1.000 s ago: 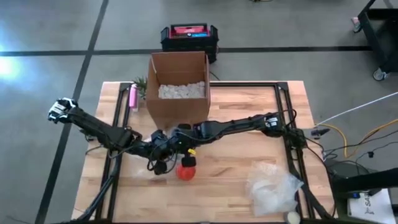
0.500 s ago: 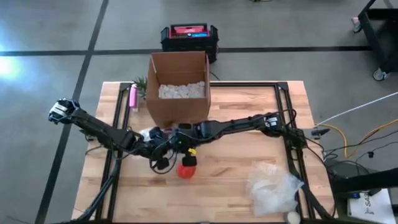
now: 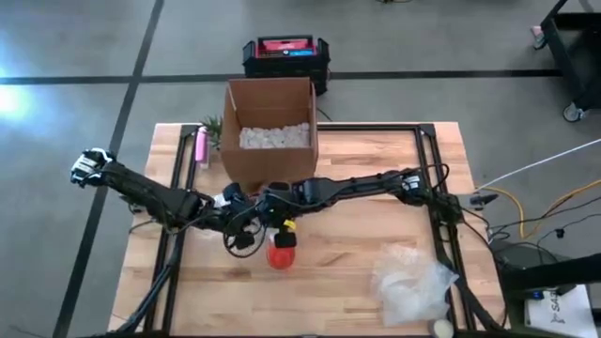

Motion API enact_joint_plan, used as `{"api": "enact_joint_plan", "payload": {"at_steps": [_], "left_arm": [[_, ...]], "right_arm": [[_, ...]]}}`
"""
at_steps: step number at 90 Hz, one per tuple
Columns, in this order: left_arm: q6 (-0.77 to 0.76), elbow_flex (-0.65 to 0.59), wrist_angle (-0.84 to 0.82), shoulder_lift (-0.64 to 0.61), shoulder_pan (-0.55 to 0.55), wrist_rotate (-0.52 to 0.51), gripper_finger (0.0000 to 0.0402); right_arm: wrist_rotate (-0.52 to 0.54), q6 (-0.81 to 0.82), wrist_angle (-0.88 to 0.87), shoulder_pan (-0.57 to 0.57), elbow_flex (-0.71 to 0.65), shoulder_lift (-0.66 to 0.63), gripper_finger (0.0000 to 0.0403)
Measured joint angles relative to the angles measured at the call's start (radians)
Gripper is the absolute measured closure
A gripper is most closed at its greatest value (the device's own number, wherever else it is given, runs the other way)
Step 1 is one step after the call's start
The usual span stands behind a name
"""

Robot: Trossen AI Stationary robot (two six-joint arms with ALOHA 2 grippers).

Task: Wrap mug
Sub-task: Wrap the black mug with transparent bubble wrap

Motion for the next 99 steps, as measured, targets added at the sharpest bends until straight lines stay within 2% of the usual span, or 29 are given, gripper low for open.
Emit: {"api": "enact_joint_plan", "payload": {"at_steps": [12, 22, 31, 42, 66, 99], "left_arm": [[-0.015, -0.048, 0.040, 0.026, 0.038, 0.023, 0.0402], [-0.016, -0.084, 0.134, 0.033, 0.059, 0.078, 0.0402], [0.009, -0.099, 0.201, 0.040, 0.066, 0.120, 0.0402], [0.014, -0.110, 0.203, 0.036, 0.069, 0.124, 0.0402], [0.023, -0.122, 0.215, 0.034, 0.078, 0.129, 0.0402], [0.067, -0.112, 0.272, 0.030, 0.094, 0.219, 0.0402]], "right_arm": [[0.002, -0.010, 0.000, -0.003, 0.000, 0.000, 0.0403], [0.007, -0.014, 0.017, -0.009, 0.000, 0.000, 0.0403], [0.045, -0.022, 0.040, -0.019, 0.000, 0.000, 0.0403], [0.077, -0.028, 0.049, -0.033, 0.000, 0.000, 0.0403], [0.077, -0.055, 0.144, -0.049, -0.012, 0.005, 0.0403], [0.070, -0.006, 0.146, -0.049, -0.091, 0.003, 0.0403]]}}
